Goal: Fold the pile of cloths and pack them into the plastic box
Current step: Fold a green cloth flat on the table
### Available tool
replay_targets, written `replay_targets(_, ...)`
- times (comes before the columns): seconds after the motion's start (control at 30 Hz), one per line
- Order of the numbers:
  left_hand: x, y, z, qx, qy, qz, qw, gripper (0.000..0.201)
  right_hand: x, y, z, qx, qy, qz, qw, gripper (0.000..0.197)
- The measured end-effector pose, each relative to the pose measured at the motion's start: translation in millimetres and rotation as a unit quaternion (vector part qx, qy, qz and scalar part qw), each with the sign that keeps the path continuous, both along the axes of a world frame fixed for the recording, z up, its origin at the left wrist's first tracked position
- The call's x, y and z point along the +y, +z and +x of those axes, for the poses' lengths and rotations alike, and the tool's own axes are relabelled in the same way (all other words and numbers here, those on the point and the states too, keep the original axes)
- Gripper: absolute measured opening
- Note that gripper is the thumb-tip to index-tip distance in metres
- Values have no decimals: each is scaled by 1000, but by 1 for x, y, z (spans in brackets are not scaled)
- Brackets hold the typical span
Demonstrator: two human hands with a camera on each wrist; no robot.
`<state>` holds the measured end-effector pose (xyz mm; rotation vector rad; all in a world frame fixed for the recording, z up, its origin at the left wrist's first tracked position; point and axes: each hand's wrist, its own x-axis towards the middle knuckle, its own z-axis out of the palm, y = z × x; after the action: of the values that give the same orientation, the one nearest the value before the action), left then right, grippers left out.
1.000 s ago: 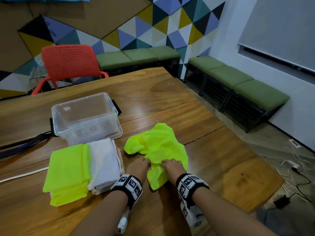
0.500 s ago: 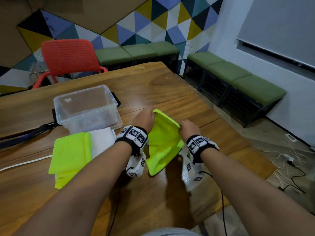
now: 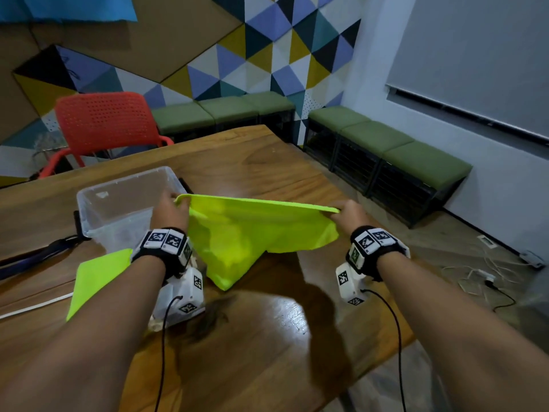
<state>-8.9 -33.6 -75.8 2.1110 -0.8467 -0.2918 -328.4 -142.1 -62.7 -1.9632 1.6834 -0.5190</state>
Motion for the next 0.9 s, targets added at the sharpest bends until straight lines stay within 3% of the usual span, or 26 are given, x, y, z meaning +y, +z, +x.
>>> replay_targets(0.1,2,-5,3,-11,-1,8,1000,32,1,-3,-2,18,2,-21,1000,21)
replay_targets(0.17,0,-5,-2,-23,-18,15,999,31,2,-5,2,25,5,-5,1000,29)
replay_targets(0.23,-3,-6,-12,-18,-53,31,998,32,6,-8,11,10,61,69,996,41)
replay_targets(0.37,-5,-14,-41,19,-125,64,990,31,19,-13,38,-119,203,224,946,44)
replay_targets(0.47,-1,-23,-68,75,-191,35,978,11,30,-18,58,-239,149,243,928,17)
replay_targets(0.57,4,-37,-90,75,-275,27,958,29,42,-24,73,-330,90,304,889,16)
replay_targets(0.63,11,-43,-98,62,-292,20,954,30,46,-29,77,-333,92,322,881,17)
replay_targets(0.73,20,-47,-98,60,-264,-16,962,25,49,-34,77,-294,113,309,897,27)
replay_targets(0.9,29,-51,-98,63,-302,-18,951,25,51,-40,76,-292,134,315,893,10)
